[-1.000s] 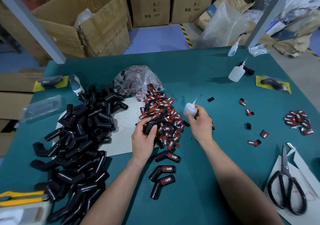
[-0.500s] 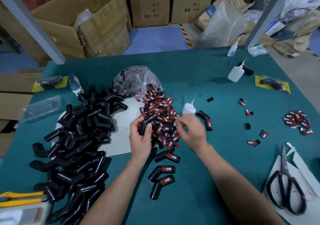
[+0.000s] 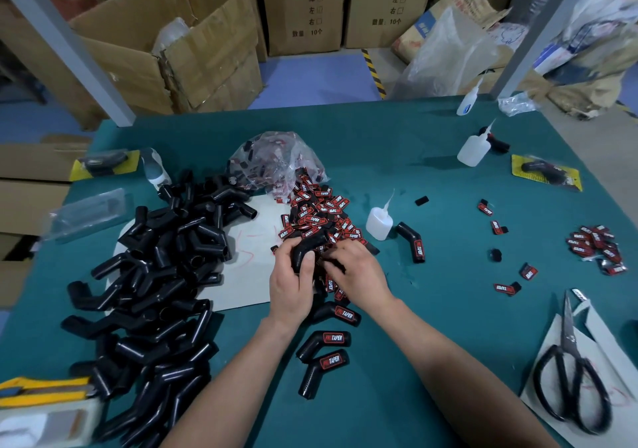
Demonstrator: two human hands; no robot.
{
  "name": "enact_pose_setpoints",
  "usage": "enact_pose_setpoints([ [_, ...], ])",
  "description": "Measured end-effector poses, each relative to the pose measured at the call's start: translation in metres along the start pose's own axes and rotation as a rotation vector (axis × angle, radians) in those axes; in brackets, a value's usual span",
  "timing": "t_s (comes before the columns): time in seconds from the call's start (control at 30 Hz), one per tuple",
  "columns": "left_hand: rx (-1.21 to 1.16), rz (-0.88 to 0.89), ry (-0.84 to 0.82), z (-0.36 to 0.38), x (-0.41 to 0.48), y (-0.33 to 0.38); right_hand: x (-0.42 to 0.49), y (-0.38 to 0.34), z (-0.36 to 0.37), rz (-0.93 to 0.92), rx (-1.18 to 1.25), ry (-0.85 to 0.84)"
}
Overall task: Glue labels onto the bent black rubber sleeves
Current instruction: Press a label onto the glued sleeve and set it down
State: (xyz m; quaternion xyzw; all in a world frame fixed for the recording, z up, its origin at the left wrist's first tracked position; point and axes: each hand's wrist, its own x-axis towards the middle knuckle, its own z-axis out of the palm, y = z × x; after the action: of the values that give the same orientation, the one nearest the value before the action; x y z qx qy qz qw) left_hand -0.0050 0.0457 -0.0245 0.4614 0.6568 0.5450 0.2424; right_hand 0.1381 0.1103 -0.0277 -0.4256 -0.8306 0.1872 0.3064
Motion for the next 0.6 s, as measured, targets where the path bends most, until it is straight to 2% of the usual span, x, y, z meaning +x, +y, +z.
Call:
enact_pose_setpoints([
  [0.1, -0.048, -0.045, -0.002, 0.001, 0.0, -0.002, -0.004, -0.001, 0.001, -0.006, 0.002, -0.016],
  [0.2, -0.066, -0.07, 0.004, 0.0, 0.004, -0.005, -0.005, -0.005, 0.0, 0.079, -0.008, -0.064],
  [0.33, -0.094, -0.142, 0.021, -0.001, 0.008, -0.002, -0.005, -0.011, 0.0, 0.079, 0.074, -0.048],
  [0.4, -0.11, -0.181, 0.027, 0.0, 0.008, -0.003, -0.004, -0.008, -0.002, 0.118, 0.173, -0.018],
  [0.6, -0.222, -0.267, -0.082, -0.001, 0.015, -0.008, 0.001, -0.004, -0.012, 0.413, 0.623, 0.017],
])
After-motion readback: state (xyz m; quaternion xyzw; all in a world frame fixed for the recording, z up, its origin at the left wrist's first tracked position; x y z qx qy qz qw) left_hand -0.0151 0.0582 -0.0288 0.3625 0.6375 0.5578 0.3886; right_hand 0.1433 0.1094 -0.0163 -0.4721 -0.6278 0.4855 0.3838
